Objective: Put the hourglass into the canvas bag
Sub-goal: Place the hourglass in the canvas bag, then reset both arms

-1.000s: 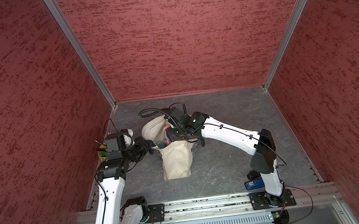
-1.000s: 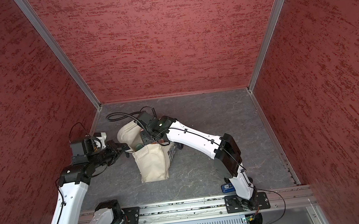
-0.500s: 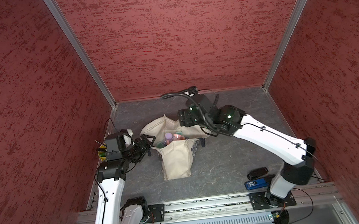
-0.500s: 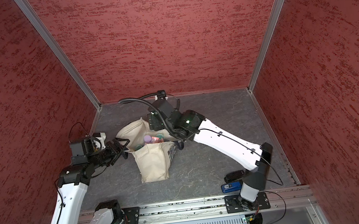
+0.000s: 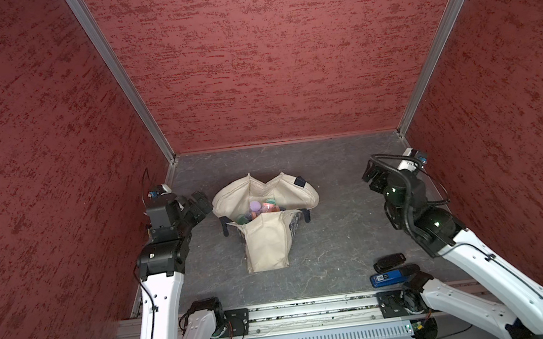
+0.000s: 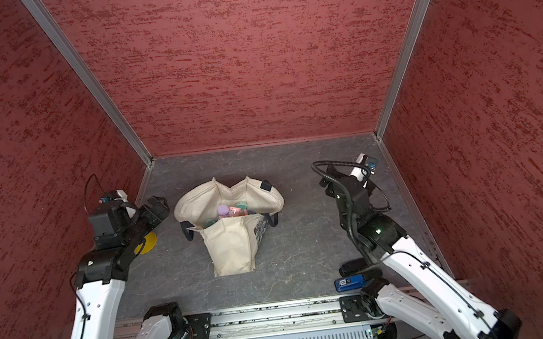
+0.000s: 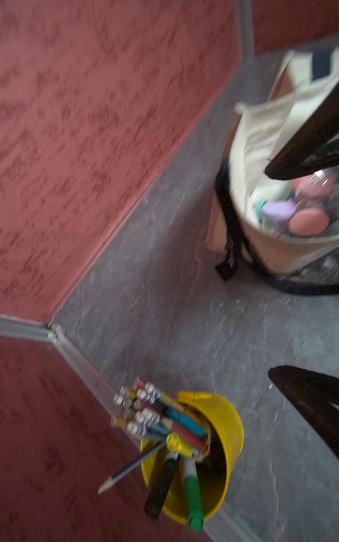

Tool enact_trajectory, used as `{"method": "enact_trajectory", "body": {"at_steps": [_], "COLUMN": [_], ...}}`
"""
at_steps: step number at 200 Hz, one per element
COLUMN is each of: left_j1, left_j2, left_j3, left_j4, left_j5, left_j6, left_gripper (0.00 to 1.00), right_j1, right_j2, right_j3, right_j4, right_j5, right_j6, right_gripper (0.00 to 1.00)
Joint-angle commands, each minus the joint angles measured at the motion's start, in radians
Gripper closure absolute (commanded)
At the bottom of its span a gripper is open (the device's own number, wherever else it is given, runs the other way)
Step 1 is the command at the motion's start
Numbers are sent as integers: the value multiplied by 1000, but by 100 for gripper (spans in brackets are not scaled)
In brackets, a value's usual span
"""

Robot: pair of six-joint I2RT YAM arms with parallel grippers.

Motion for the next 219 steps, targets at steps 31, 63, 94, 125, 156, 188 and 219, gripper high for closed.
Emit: {"method": "enact_trajectory", "body": {"at_steps": [31,63,94,125,156,188,219], "left_j1": [16,45,66,95,117,-18,-44], "left_j2": [137,227,399,553,592,643,676], "left_j3": [-331,-411,-523,-425,-448,-451,-578], "left_j4": [612,834,1162,1172,1309,1375,1636], "left_j5": [-200,-88,23,206,337,265,31], "left_j6": [125,153,171,211,290,436,379], "left_gripper": [0,0,0,0,0,0,0], "right_j1": [-227,-294,-349,-384,-398,-467,-472], "right_j2": [45,149,253,365,601,625,628], "right_j3": [-384,-521,-636,-690,-688,-657,-666], "right_j4": [483,754,1040,1420,1744,1656,1674], "right_j5": [104,173,73,-107,-322,-447,-449], "right_j6": [-156,-266,-359,-423,-593,-530,-529], "right_gripper": [1,1,1,1,1,1,1]}}
